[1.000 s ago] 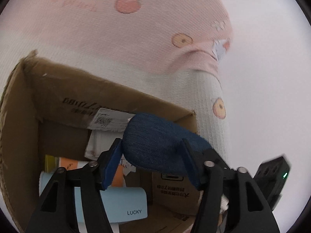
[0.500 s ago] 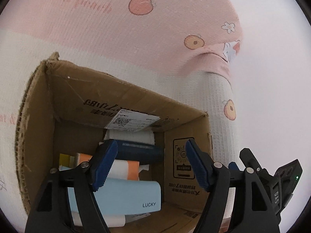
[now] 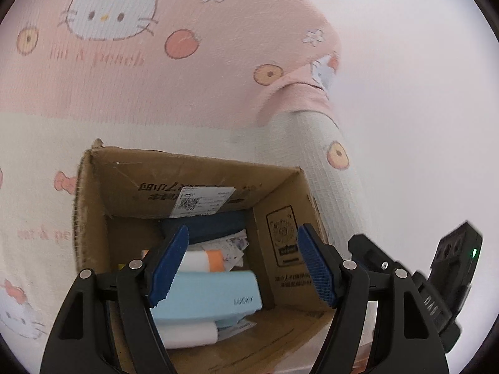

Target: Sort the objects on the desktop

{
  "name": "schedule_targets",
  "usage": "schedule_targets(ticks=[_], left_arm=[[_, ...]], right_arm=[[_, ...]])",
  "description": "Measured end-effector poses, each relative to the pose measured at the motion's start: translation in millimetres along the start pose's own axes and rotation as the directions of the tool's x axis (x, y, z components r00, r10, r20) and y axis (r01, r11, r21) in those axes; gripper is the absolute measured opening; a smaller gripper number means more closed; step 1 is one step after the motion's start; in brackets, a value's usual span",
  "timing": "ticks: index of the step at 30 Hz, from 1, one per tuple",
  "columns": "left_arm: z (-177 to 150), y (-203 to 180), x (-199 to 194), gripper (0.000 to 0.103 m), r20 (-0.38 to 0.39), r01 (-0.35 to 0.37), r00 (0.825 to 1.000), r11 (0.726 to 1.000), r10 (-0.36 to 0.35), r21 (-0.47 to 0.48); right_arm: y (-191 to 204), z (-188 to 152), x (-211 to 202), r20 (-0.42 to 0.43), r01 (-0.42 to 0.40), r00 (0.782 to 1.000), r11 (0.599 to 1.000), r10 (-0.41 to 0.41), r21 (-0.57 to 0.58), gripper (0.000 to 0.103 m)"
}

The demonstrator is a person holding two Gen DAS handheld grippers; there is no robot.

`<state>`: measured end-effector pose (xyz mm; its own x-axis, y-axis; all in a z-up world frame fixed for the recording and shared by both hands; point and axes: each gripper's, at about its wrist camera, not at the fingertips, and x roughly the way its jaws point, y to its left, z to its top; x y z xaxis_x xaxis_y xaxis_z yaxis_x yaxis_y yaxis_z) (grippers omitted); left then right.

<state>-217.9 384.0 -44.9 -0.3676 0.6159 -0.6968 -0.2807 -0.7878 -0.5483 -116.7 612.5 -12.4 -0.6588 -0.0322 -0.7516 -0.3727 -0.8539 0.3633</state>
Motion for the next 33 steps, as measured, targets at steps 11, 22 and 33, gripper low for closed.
schedule_targets(ticks=[11, 22, 33], left_arm=[[-47, -46, -78, 0.076, 0.147, -0.161, 0.983, 0.898, 0.109, 0.409], [-83, -61, -144, 0.080, 0.305, -0.276, 0.942, 0.839, 0.140, 0.468], [-107, -77, -182, 0.090, 0.444, -0.419, 0.879, 0.725, 0.173, 0.547]], right_arm=[[63, -45, -66, 0.030, 0.031, 0.999, 0.994, -0.028, -0.109, 0.095], [86, -79, -124, 0.037, 0.065, 0.997, 0.990, -0.060, -0.129, 0.095], [101, -109, -159, 0.089, 0.164, 0.985, 0.972, -0.151, -0.169, 0.096]])
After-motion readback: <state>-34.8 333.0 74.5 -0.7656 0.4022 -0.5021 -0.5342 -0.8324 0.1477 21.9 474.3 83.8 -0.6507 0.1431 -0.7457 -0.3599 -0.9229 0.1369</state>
